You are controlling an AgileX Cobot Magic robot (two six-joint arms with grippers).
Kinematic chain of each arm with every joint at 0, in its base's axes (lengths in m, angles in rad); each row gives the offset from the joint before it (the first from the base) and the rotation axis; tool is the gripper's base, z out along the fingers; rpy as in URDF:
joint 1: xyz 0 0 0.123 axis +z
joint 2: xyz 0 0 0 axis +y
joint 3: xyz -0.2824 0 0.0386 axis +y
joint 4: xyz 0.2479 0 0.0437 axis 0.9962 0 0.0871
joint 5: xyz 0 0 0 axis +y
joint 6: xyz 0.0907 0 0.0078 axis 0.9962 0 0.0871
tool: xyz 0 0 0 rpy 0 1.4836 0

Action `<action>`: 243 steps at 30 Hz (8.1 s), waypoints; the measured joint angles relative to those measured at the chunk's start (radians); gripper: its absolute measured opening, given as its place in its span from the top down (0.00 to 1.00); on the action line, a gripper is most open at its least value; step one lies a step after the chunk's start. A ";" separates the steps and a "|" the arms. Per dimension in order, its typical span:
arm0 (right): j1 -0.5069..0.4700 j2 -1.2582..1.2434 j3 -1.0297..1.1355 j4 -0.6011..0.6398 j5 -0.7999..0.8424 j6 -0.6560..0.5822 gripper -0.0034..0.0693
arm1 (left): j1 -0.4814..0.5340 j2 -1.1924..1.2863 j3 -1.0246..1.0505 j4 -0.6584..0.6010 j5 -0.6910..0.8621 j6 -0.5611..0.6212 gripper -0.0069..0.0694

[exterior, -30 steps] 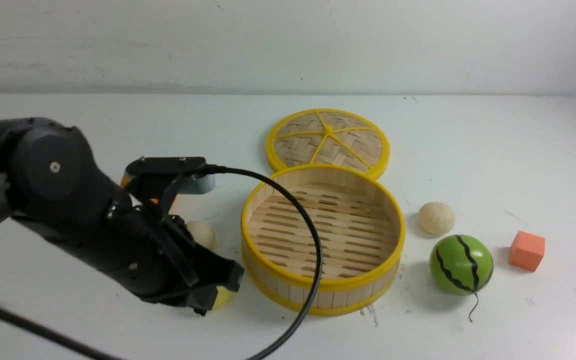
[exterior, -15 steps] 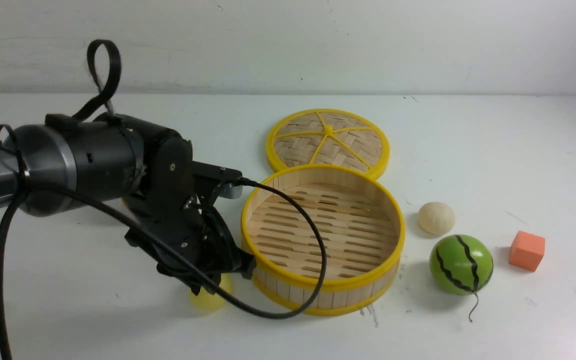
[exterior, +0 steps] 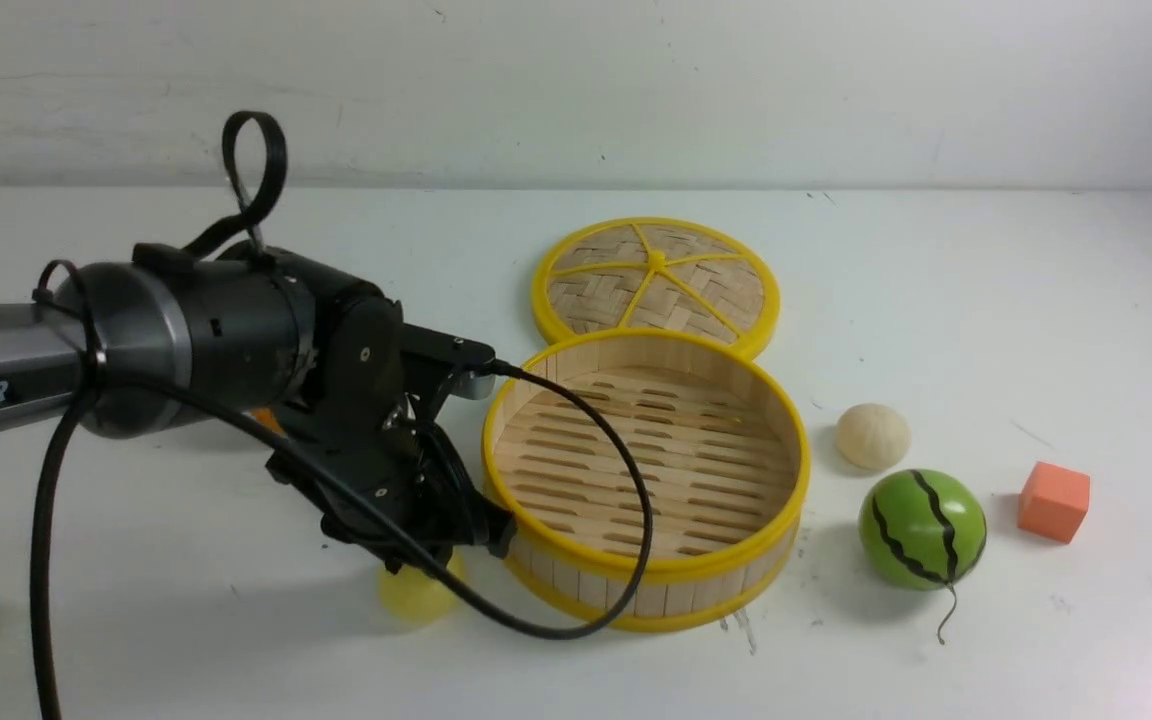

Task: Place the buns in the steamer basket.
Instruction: Use the left arm to grab a steamed stuffed bun, then use the left arm to put the steamed stuffed bun into the steamer, then use the left arm to grab a steamed stuffed bun, then use the left arm to put the steamed stuffed bun into the steamer, then use the right arm to grab a steamed stuffed bun

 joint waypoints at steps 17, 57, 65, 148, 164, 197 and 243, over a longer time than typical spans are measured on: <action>0.000 0.000 0.000 0.000 0.000 0.000 0.62 | 0.000 0.032 -0.007 0.015 -0.019 0.000 0.93; 0.000 0.000 0.000 0.000 0.000 0.000 0.62 | -0.103 0.186 -0.641 -0.050 0.403 0.070 0.41; 0.000 0.000 0.000 0.000 0.000 0.000 0.62 | 0.068 0.052 -0.404 0.039 0.355 -0.008 0.75; 0.000 0.000 0.000 0.000 0.000 0.000 0.62 | 0.159 0.243 -0.410 -0.029 0.183 0.125 0.55; 0.000 0.000 0.000 0.000 0.000 0.000 0.62 | 0.159 0.271 -0.411 -0.012 0.187 0.105 0.82; 0.000 0.000 0.000 0.000 0.000 0.000 0.62 | -0.021 0.469 -0.884 -0.109 0.266 0.125 0.59; 0.000 0.000 0.000 -0.020 -0.006 0.000 0.62 | -0.023 -1.593 1.013 -0.409 -0.621 0.207 0.93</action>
